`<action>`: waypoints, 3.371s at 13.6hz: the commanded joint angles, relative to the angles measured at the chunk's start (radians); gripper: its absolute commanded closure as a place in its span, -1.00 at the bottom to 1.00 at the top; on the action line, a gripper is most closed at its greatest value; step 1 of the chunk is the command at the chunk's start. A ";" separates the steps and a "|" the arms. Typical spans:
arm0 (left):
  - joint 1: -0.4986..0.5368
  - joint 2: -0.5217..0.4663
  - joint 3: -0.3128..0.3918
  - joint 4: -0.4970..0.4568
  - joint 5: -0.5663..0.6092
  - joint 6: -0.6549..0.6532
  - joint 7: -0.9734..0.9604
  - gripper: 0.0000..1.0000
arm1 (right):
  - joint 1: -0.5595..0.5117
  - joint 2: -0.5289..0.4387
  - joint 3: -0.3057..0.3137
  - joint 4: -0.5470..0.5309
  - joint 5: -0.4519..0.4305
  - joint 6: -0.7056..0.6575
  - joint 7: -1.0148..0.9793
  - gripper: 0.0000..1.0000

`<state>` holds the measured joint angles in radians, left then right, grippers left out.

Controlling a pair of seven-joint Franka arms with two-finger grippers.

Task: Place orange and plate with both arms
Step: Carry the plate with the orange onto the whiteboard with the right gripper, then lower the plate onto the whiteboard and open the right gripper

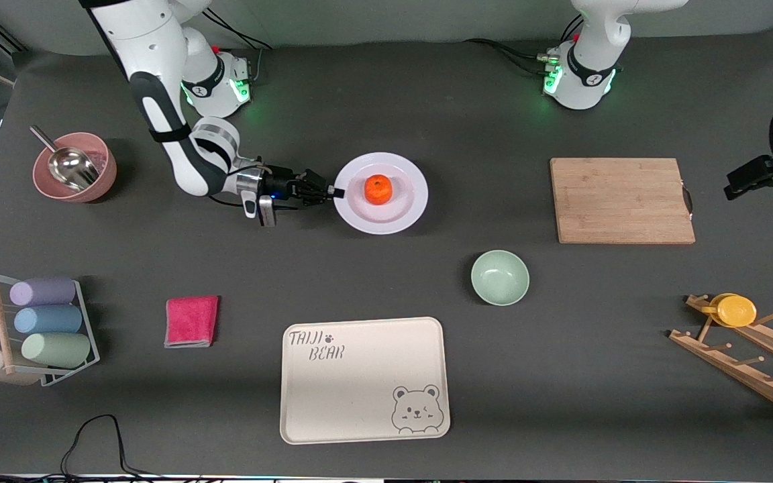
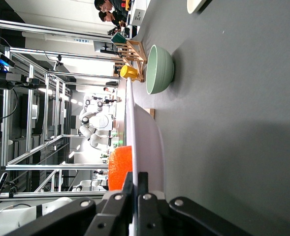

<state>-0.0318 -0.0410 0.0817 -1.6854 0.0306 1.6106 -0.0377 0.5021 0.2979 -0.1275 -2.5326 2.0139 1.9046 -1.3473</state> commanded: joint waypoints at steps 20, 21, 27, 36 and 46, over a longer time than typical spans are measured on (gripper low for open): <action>-0.022 -0.068 -0.040 -0.072 -0.001 -0.026 0.010 -1.00 | -0.131 0.800 -0.169 1.414 -0.212 0.008 0.723 1.00; -0.019 -0.068 -0.039 -0.072 -0.001 -0.024 0.010 -1.00 | -0.131 0.816 -0.169 1.419 -0.212 0.011 0.720 1.00; -0.017 -0.065 -0.039 -0.079 0.000 -0.018 0.012 -1.00 | -0.128 0.863 -0.166 1.407 -0.215 0.037 0.717 1.00; -0.022 -0.066 -0.039 -0.091 0.012 0.015 0.015 -1.00 | -0.125 0.885 -0.166 1.388 -0.219 0.037 0.683 0.26; -0.014 -0.059 -0.039 -0.083 0.014 0.031 0.006 -1.00 | -0.134 0.859 -0.190 1.390 -0.342 0.039 0.735 -0.26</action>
<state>-0.0457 -0.0819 0.0414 -1.7498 0.0339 1.6240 -0.0364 0.3768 1.1727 -0.3074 -1.1568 1.7397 1.9422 -0.6601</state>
